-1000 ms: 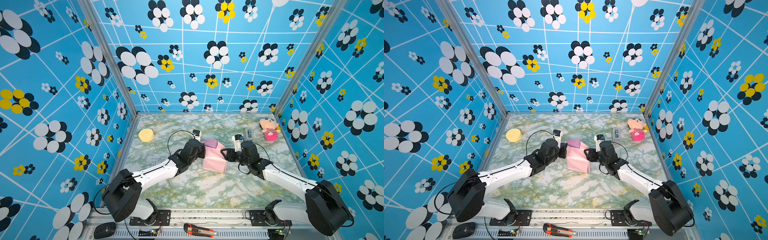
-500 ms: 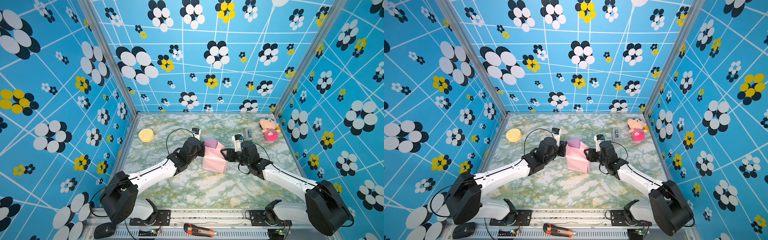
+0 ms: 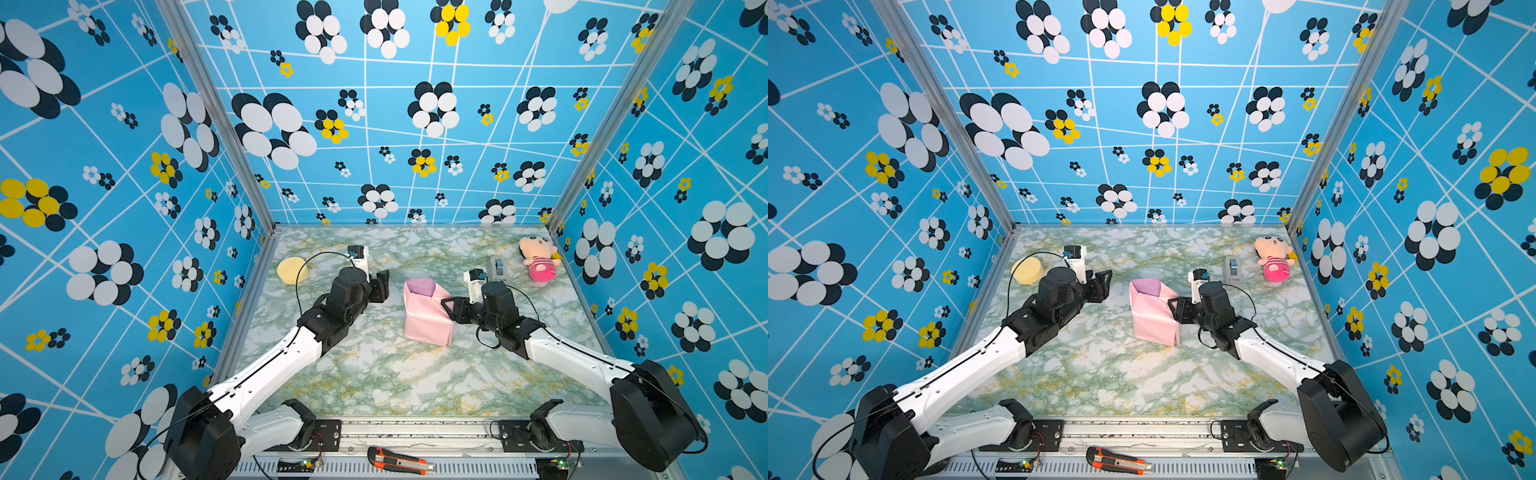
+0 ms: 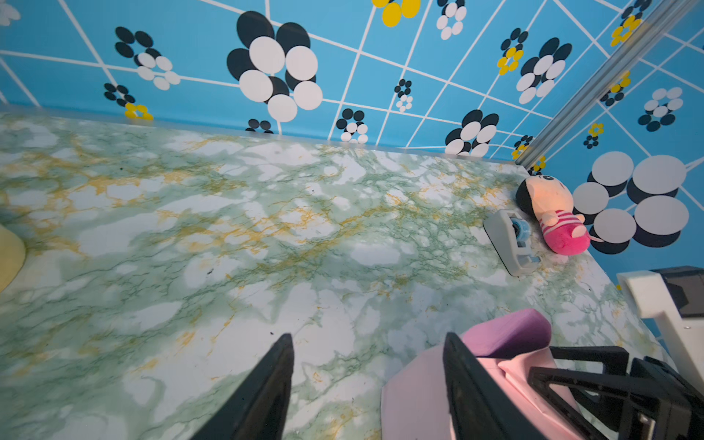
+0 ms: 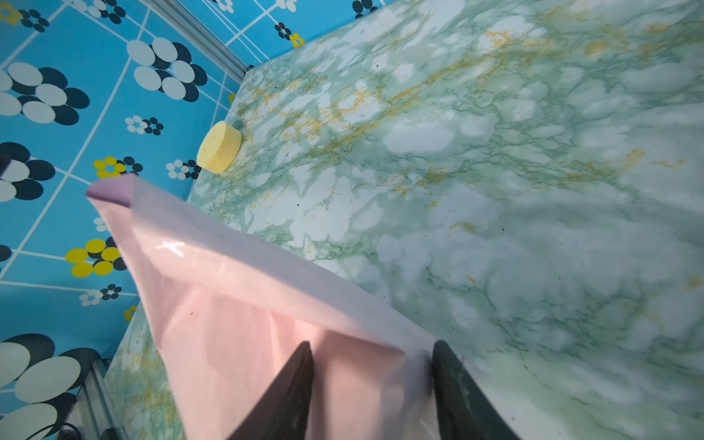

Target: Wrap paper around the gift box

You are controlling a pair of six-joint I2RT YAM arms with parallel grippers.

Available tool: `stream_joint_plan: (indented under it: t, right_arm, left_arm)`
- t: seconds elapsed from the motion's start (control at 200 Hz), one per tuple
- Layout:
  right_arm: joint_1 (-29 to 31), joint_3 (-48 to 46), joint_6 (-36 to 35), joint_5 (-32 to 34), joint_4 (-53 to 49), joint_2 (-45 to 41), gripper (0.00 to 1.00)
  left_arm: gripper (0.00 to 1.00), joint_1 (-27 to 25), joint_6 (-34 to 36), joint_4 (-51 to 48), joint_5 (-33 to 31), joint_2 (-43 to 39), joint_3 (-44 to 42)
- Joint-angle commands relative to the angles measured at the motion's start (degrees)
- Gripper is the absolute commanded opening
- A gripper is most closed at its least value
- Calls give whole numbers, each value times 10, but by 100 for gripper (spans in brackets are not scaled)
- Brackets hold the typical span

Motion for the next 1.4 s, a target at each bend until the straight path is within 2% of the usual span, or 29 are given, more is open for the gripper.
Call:
stream_joint_plan:
  t: [0.0,0.14,0.595,1.394]
  right_arm:
    - [7,-16,-11,-2,-91,20,52]
    - [7,-14,-11,-4,-91,20,52]
    - [7,-11,-11,-6,-94,17,52]
    - [8,-11,-10,-7,-87,23,52]
  left_arm:
    - [65,29,-38,-33,31,-9,-29]
    - [65,57,-67,-22,75,1,-47]
    - [64,52,-92,48,160,92,-48]
    - [63,7,-104,126,193,160,-46]
